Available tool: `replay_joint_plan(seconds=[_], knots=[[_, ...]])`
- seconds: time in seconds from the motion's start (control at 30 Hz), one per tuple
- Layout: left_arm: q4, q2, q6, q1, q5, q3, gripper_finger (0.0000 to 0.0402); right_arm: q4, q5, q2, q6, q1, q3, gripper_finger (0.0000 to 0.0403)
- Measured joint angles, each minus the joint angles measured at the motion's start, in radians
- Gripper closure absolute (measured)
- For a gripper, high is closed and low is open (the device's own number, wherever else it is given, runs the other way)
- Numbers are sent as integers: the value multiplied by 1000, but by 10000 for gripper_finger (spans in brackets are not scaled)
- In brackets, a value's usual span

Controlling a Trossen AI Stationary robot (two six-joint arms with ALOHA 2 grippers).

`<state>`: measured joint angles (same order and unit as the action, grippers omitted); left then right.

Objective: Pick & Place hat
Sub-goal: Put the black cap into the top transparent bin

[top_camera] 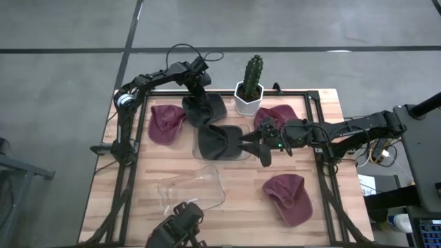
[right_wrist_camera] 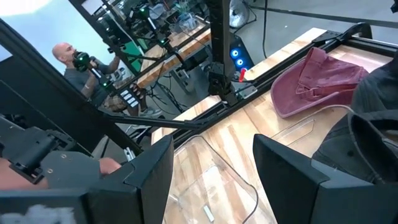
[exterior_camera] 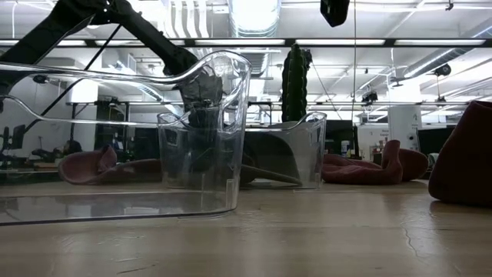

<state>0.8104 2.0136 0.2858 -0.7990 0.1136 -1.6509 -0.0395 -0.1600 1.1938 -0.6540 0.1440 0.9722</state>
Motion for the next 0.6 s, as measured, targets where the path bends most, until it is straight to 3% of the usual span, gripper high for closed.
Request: replay_joint_plan(seconds=[0.3,0.6], knots=[[99,-98,49,0,-31,-104,395,-2,0,0,3,0,0,188],[160,-247,53,4,-32,-130,395,-2,3,0,-39,0,0,188]])
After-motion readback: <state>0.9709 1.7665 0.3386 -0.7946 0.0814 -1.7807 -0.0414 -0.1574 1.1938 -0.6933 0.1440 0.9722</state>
